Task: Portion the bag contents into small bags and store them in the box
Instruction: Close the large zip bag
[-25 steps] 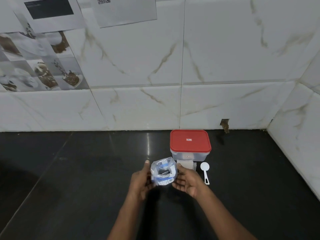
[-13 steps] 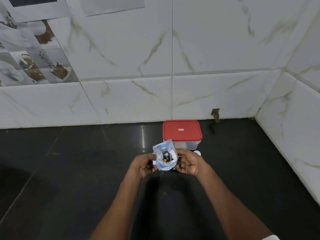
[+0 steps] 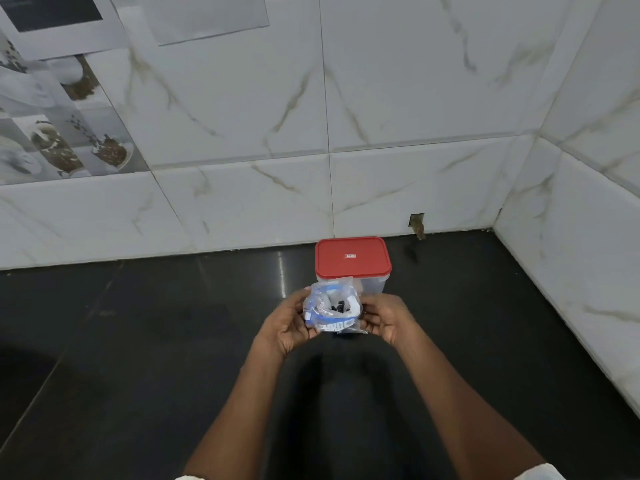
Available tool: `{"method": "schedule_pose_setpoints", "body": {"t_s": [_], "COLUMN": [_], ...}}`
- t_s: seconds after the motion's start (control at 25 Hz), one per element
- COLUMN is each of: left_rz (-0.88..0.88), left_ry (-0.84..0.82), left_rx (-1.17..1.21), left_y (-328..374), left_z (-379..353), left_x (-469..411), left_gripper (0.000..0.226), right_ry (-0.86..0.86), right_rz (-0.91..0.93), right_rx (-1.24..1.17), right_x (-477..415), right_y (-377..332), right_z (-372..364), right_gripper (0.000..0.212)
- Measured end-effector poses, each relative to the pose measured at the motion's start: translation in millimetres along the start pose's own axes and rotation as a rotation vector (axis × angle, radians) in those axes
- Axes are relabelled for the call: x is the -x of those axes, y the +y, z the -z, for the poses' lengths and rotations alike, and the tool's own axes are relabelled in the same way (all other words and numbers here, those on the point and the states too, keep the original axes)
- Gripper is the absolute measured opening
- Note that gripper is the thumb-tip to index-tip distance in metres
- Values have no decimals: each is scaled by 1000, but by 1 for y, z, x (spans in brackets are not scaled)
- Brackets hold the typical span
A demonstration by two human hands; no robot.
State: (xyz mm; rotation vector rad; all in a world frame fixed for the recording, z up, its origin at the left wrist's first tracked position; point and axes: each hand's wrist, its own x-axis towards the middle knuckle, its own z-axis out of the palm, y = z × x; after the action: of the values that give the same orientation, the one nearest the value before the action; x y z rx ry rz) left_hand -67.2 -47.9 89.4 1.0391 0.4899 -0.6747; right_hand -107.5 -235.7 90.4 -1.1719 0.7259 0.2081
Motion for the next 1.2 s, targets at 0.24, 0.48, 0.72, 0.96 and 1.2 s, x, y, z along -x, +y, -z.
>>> {"method": "schedule_pose_setpoints", "body": {"t_s": [0.24, 0.48, 0.72, 0.96, 1.2], "left_rz": [-285, -533, -385, -3, 65], "left_ry": [314, 557, 238, -54, -256], "left_rx": [-446, -940, -600, 98, 232], "left_y": [-3, -10, -14, 9, 1], "left_z": [-30, -41, -43, -26, -36], "left_x": [-4, -6, -10, 5, 17], "left_gripper": [19, 12, 20, 13, 21], "right_ry": [262, -220, -328, -344, -218], "right_rz": [423, -12, -139, -79, -79], "right_rx": [382, -86, -313, -543, -323], "right_x": [-2, 6, 0, 3, 4], "right_y": [1, -5, -4, -14, -14], "right_z": [-5, 6, 7, 21, 13], "right_gripper": [13, 16, 37, 27, 8]}}
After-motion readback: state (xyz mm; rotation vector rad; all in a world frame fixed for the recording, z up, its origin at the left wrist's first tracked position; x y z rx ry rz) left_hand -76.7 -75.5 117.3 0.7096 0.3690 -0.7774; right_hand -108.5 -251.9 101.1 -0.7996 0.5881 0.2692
